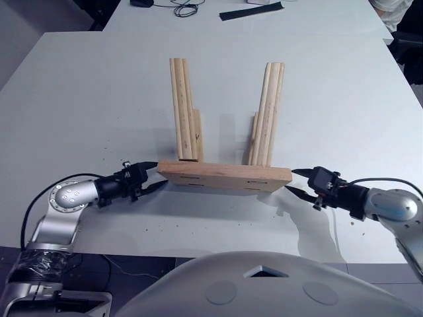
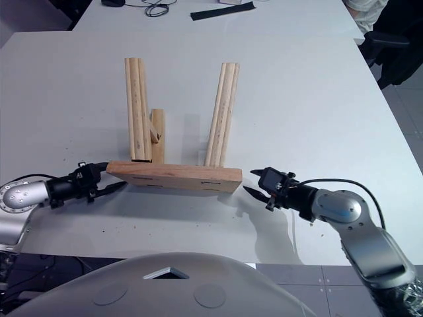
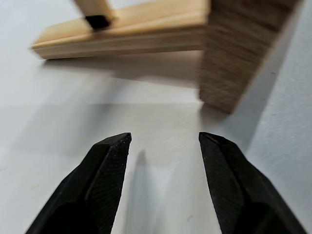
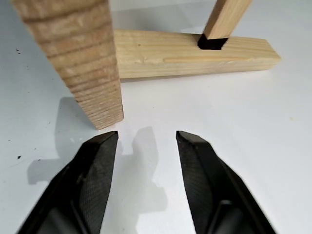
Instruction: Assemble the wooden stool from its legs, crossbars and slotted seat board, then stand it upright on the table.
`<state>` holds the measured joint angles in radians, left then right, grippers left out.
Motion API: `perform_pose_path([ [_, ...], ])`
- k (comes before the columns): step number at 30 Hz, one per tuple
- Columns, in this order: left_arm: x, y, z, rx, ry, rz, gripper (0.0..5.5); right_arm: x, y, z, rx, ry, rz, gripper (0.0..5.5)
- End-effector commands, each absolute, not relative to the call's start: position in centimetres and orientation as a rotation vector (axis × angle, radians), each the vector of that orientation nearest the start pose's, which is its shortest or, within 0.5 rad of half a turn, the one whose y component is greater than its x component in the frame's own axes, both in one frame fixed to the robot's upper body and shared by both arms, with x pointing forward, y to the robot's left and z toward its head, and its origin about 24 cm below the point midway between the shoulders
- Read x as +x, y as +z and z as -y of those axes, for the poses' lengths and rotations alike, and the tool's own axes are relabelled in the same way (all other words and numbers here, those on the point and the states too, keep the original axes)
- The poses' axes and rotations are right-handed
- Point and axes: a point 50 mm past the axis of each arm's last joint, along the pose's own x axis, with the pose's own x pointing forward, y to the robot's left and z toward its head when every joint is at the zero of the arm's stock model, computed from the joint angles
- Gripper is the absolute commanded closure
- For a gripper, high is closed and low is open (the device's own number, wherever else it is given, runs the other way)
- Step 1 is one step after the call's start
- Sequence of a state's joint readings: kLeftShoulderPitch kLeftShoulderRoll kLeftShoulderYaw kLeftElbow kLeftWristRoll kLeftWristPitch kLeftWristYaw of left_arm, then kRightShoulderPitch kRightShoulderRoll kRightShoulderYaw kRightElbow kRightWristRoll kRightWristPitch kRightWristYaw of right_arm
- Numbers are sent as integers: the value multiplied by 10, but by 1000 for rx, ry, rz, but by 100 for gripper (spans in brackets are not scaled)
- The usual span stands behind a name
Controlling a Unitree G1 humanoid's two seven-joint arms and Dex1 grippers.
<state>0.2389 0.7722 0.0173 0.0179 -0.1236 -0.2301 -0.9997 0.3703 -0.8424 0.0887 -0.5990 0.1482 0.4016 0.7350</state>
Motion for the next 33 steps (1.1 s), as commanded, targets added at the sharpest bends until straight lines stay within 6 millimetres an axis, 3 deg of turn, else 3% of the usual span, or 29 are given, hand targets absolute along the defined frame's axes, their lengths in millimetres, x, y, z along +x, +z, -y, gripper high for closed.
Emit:
perform_pose_path([
  [1,177,33,-249,564,-1063,-361,291,152,60,191,-501,936,-502,328],
  [6,177,30,-235,516,-1083,-329,291,144,56,183,-453,943,-503,328],
  [13,166,45,-229,440,-1091,-311,291,147,72,181,-430,940,-450,328],
  [16,165,64,-227,383,-1085,-280,291,144,87,181,-423,948,-422,328],
  [21,167,94,-224,249,-1063,-256,291,132,131,177,-268,1000,-334,328],
  [27,149,147,-207,134,-1142,-196,291,125,174,184,-237,1092,-277,328],
  [33,148,184,-192,41,-1197,-115,291,126,195,180,-205,1114,-214,328],
])
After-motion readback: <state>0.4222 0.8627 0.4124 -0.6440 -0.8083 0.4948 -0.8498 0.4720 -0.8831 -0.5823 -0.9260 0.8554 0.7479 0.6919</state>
